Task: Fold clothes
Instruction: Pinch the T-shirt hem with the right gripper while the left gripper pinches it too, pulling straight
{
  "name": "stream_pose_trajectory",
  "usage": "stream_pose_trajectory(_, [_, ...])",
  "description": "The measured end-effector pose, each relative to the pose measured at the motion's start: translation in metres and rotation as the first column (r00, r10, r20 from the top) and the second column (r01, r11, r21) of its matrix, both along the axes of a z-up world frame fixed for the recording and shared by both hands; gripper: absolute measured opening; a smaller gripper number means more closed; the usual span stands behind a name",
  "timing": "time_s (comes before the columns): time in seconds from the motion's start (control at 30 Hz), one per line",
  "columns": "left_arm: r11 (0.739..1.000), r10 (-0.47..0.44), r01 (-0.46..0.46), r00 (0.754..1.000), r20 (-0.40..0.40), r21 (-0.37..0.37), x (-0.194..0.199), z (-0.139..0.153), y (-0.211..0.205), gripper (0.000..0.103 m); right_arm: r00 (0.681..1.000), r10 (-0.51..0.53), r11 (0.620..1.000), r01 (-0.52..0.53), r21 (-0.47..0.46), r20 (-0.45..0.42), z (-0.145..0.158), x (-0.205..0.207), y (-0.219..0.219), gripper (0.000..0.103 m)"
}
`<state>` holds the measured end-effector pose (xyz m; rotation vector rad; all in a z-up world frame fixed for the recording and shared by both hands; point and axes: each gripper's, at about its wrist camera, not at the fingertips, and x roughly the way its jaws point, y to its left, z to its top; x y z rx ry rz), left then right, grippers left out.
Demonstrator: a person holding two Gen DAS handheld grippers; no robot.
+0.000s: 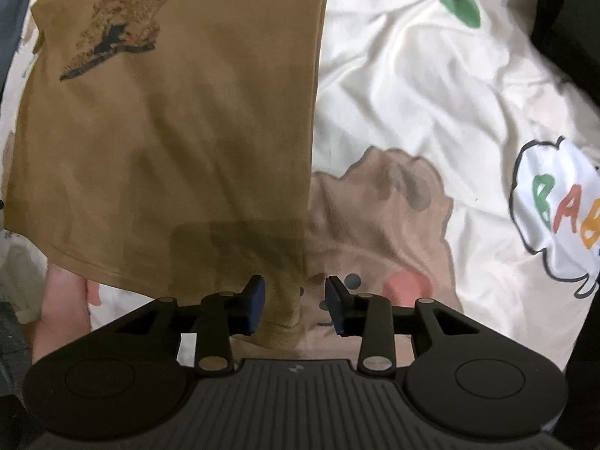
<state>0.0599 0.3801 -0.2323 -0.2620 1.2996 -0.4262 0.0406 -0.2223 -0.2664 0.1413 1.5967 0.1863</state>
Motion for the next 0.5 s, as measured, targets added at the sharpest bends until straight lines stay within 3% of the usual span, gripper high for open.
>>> stream_pose_trajectory(0.07, [1.000, -0.019, 0.019, 1.000, -0.023, -0.019, 0.001, -0.009, -0.006, 0.043, 1.000, 0.007, 1.000, -0.007, -0.007, -0.018, -0.010, 0.002, 0.010, 0.040])
stream_pose_trajectory(0.1, [0.999, -0.025, 0.025, 0.999, -0.032, -0.022, 0.001, -0.011, -0.007, 0.036, 1.000, 0.015, 1.000, -0.015, -0.009, -0.023, -0.011, 0.002, 0.012, 0.040])
stream_pose_trajectory(0.13, [0.999, -0.035, 0.034, 0.998, -0.045, -0.017, 0.001, -0.016, -0.010, 0.021, 0.999, 0.023, 1.000, -0.023, -0.012, -0.029, -0.012, 0.002, 0.014, 0.040])
stream_pose_trajectory(0.17, [0.999, -0.040, 0.039, 0.998, -0.052, -0.017, 0.000, -0.018, -0.011, 0.014, 0.999, 0.029, 0.999, -0.030, -0.014, -0.034, -0.013, 0.002, 0.015, 0.040])
stream_pose_trajectory(0.23, [0.999, -0.042, 0.041, 0.997, -0.063, -0.024, 0.000, -0.019, -0.010, 0.004, 0.998, 0.046, 0.999, -0.046, -0.014, -0.036, -0.015, 0.002, 0.018, 0.028])
stream_pose_trajectory(0.27, [0.999, -0.046, 0.044, 0.997, -0.068, -0.028, 0.000, -0.017, -0.008, 0.004, 0.998, 0.057, 0.998, -0.058, -0.014, -0.037, -0.016, 0.003, 0.020, 0.007])
stream_pose_trajectory(0.5, [0.995, -0.081, 0.076, 0.995, -0.065, -0.068, 0.006, 0.020, 0.009, 0.003, 0.987, 0.157, 0.987, -0.157, -0.021, -0.036, 0.006, 0.003, 0.027, 0.003])
